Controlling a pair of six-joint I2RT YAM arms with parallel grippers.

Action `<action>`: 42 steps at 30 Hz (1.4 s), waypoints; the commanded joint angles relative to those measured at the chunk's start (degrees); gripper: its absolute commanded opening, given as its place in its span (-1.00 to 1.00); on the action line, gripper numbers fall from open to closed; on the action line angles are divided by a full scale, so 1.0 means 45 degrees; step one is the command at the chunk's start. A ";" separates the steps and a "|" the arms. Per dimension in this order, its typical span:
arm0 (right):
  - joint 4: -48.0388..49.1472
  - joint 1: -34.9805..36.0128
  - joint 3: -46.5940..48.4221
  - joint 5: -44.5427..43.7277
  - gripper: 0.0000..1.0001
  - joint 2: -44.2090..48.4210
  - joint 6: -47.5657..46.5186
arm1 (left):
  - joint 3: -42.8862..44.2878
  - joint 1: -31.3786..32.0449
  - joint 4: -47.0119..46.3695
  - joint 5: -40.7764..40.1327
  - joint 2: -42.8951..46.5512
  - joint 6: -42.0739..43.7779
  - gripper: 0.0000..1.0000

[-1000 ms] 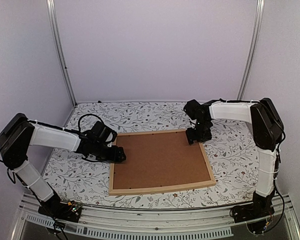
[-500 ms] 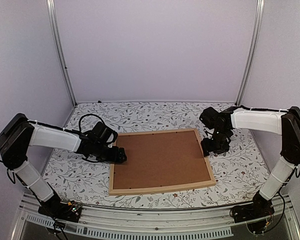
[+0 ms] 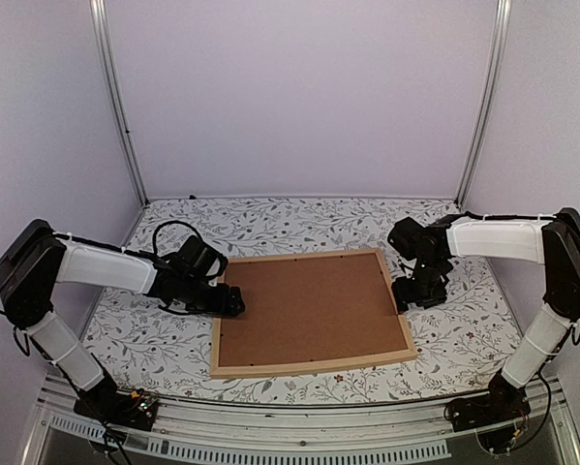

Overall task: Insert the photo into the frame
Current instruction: Press the fastener onto the backboard.

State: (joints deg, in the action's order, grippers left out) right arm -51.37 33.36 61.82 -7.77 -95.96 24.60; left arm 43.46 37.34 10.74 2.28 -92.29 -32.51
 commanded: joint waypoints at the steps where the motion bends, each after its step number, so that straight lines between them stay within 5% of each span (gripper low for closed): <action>1: 0.0033 0.0026 -0.0199 -0.0009 0.37 -0.0005 0.0100 | 0.0143 0.0139 0.0349 0.0049 -0.0027 0.0158 0.75; 42: 0.0760 0.1785 0.0453 0.1024 0.35 -0.1949 0.1019 | -0.0076 0.0381 0.0033 0.0464 -0.0408 -0.0029 0.75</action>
State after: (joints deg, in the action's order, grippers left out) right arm -53.23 37.93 64.36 -10.37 -99.88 27.59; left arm 43.46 37.56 10.46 2.31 -92.49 -32.36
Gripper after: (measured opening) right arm 0.677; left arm 0.877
